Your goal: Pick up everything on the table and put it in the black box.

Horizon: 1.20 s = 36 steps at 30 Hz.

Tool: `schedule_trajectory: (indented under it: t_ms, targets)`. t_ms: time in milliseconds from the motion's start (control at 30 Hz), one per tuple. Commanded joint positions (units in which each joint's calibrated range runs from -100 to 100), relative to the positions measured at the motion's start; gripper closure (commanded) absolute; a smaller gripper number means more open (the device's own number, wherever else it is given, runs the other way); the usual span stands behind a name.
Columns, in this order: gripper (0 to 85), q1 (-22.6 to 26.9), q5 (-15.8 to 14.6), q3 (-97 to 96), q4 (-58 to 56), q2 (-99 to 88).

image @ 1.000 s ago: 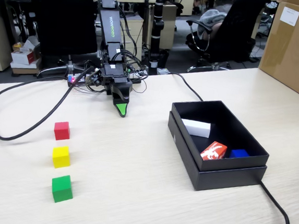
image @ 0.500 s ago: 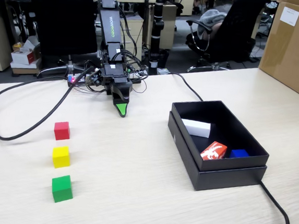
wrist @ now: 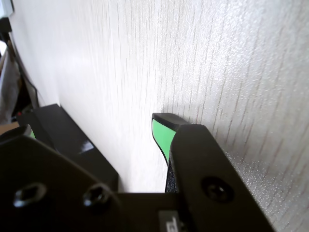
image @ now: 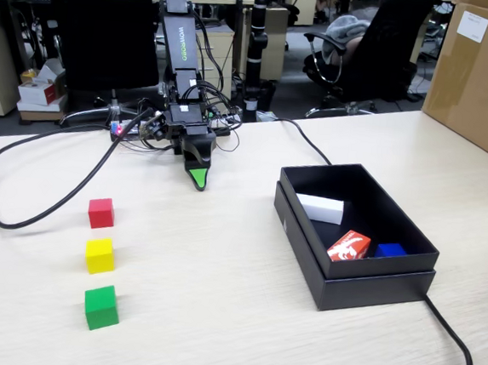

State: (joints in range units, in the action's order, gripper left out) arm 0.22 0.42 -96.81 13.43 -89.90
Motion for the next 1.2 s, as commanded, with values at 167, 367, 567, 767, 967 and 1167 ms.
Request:
schedule_trajectory:
  t_ms: [167,367,567,767,967,1167]
  targets:
    - [36.7,0.0,0.1,0.1,-0.6,0.6]
    - [36.7,0.0,0.1,0.1,-0.6,0.6]
    - [36.7,0.0,0.1,0.1,-0.6,0.6]
    - [36.7,-0.1,0.1,0.1,-0.6,0.7]
    - [38.0,-0.2,-0.1,-0.4,-0.6,0.6]
    - [37.9,-1.4,-0.1,-0.2,-0.6,0.5]
